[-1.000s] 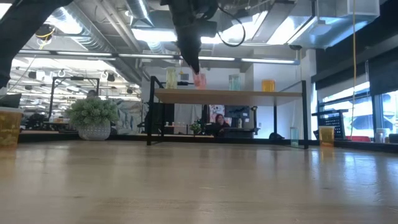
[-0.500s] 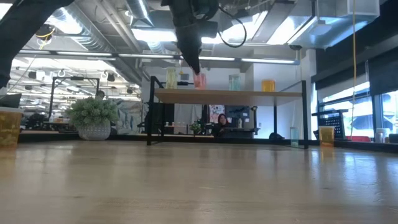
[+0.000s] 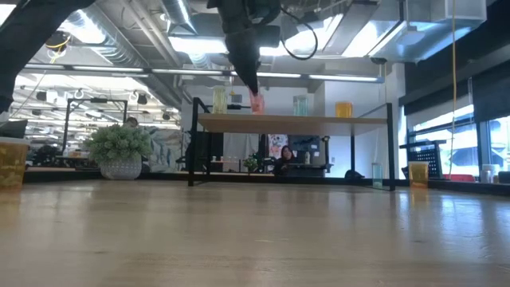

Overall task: Pick and place medicine bottles onto shelf by color
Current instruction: Put the pink pill bottle on the shelf aligned with the other pink pill bottles

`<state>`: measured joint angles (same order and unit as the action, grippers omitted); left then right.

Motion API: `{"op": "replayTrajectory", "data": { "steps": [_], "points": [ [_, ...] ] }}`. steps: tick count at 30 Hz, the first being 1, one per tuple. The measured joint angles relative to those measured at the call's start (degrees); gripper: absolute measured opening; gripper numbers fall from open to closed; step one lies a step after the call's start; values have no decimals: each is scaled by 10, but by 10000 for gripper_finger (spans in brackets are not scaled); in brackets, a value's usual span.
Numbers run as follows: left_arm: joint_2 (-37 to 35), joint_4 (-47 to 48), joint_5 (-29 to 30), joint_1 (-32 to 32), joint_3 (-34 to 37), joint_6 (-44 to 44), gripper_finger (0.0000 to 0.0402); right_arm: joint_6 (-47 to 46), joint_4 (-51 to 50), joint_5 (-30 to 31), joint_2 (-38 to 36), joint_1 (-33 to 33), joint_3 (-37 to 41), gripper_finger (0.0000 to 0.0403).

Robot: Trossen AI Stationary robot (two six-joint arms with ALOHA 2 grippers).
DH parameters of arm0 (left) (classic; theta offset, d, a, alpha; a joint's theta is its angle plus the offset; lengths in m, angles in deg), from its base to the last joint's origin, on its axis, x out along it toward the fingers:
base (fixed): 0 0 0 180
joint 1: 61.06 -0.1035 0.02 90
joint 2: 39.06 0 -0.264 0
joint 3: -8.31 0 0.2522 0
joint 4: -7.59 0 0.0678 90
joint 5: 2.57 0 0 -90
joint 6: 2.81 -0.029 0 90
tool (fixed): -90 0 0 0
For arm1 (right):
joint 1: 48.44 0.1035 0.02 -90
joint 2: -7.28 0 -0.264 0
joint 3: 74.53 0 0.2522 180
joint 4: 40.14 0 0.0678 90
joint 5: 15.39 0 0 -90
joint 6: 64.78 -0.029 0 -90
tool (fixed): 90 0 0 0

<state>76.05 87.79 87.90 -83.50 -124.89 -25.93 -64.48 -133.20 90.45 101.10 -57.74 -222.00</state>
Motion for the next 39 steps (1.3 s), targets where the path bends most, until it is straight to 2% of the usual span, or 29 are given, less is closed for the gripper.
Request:
{"op": "replayTrajectory", "data": {
  "steps": [11,31,39],
  "points": [
    [0,0,0,0,0,-21,110,0,0,0,0,0,0,198],
    [15,-3,11,-2,-1,2,110,0,3,0,0,0,0,198],
    [18,3,17,-2,0,-13,143,0,3,0,0,0,0,198]
  ]
}}
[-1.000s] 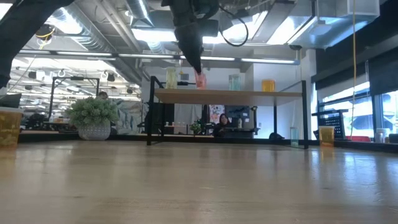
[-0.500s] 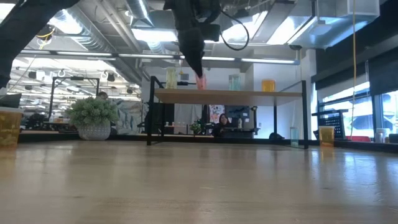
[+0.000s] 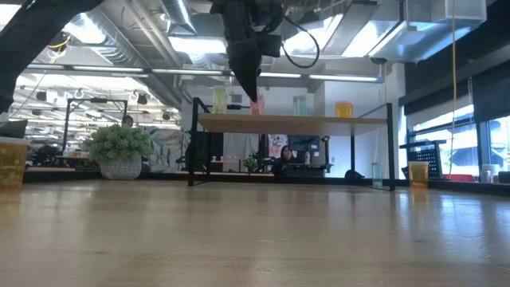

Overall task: Pick and place medicine bottles onto shelf by color
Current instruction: Put the pink pill bottle on the shelf aligned with the other pink pill bottles

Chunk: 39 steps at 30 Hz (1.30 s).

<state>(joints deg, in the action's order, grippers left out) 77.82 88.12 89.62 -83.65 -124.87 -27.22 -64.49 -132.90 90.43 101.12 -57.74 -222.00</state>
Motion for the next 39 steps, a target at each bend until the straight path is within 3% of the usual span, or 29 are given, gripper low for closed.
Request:
{"op": "replayTrajectory", "data": {
  "steps": [6,30,39],
  "points": [
    [0,-2,0,0,0,-2,162,0,0,0,0,0,0,198],
    [-2,4,35,0,-1,18,164,0,0,0,0,0,0,198],
    [-3,53,57,11,-75,19,164,0,-1,0,0,0,0,198]
  ]
}}
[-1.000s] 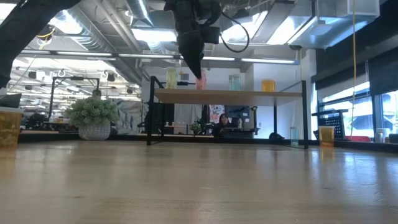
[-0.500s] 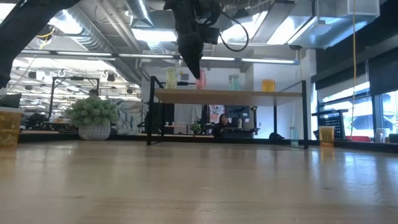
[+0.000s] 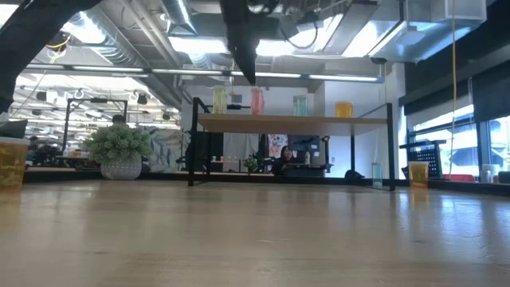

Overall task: Pick and place medicine bottles onto shelf by color
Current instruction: Put the pink pill bottle on the shelf aligned with the other pink pill bottles, then put the right orange pill bottle on the shelf aligned with the other orange pill bottle

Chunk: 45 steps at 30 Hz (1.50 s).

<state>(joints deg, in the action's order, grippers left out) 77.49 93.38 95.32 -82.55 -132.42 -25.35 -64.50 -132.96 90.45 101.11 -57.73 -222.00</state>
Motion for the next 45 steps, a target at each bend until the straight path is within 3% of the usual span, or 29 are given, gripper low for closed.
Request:
{"op": "replayTrajectory", "data": {
  "steps": [9,17,24,36,45],
  "points": [
    [-1,109,44,25,-79,56,164,0,0,0,0,0,0,198],
    [-33,181,26,59,-78,153,164,0,1,-5,0,0,0,198],
    [-102,179,40,99,-79,237,164,0,4,-5,0,0,0,198],
    [-222,180,40,168,-13,454,164,0,6,-5,0,0,0,198],
    [-304,180,47,234,132,609,164,-14,11,-21,0,0,0,198]
  ]
}}
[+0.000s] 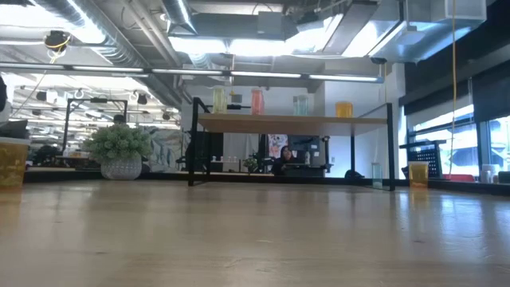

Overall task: Pick and place medicine bottles onto shelf by color
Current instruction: Put the right orange pill bottle on the shelf aligned with the other orange pill bottle

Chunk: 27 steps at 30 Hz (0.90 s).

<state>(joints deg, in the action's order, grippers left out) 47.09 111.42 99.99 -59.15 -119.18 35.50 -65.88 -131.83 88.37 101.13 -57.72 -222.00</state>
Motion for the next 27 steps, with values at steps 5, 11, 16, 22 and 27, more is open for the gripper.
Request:
{"op": "replayTrajectory", "data": {
  "steps": [5,11,16,22,27],
  "points": [
    [-50,0,11,30,71,86,164,-16,-37,-43,0,0,0,198],
    [-103,-2,19,57,145,146,164,-17,-73,-49,3,0,0,198],
    [-146,0,-15,74,207,248,164,-32,-73,-67,3,0,0,198],
    [-179,-1,-39,101,282,304,164,-1,-71,-169,3,0,0,198],
    [-189,0,-56,119,335,306,164,1,-71,-195,3,0,0,198]
  ]
}}
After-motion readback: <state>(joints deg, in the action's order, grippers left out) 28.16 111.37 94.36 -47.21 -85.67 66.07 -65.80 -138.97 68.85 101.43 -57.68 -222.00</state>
